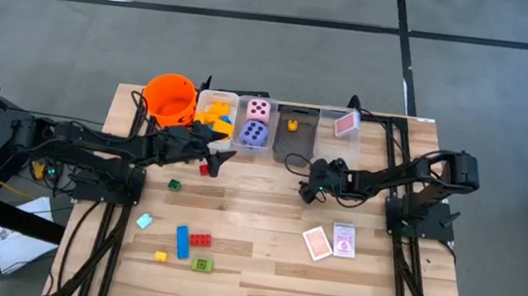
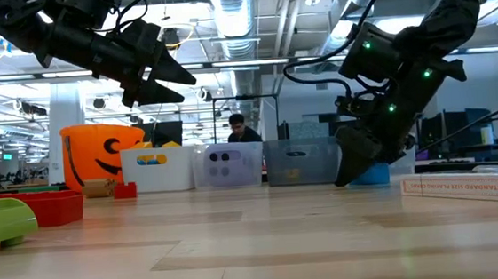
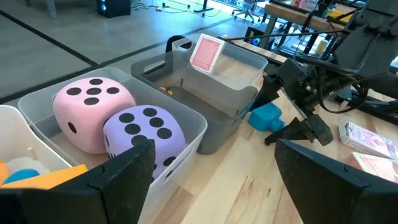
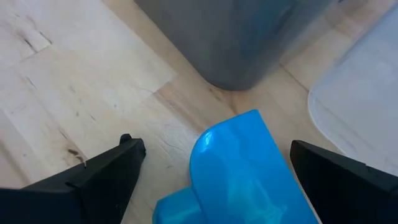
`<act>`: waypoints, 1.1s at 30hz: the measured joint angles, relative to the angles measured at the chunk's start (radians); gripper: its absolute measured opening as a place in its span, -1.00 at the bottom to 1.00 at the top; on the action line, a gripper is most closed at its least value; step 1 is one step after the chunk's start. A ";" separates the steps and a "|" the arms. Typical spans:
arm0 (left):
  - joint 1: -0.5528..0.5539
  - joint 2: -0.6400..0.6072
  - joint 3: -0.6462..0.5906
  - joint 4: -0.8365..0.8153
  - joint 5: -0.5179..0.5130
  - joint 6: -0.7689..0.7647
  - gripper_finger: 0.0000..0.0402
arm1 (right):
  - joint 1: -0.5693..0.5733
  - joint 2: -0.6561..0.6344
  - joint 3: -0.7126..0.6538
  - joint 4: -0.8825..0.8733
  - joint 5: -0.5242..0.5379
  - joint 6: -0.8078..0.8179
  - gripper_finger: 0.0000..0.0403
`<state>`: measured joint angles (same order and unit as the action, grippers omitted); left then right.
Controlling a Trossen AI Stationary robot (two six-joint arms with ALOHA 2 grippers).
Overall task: Pick & Place Toys
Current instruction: Put the blue stud game piece into the white bin
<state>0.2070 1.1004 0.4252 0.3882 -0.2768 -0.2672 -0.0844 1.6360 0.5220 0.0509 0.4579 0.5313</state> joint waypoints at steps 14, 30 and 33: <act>0.000 0.000 0.000 -0.006 0.002 0.000 0.61 | 0.033 0.005 -0.006 0.060 0.054 -0.116 0.99; -0.001 0.000 0.000 -0.007 0.003 0.000 0.61 | 0.117 0.006 -0.005 0.036 0.207 -0.058 0.99; -0.001 0.000 0.000 -0.007 0.003 0.000 0.61 | 0.117 0.006 -0.033 0.064 0.212 -0.022 0.99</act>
<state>0.2062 1.1004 0.4252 0.3809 -0.2737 -0.2676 0.0330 1.6416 0.4886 0.1152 0.6695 0.5093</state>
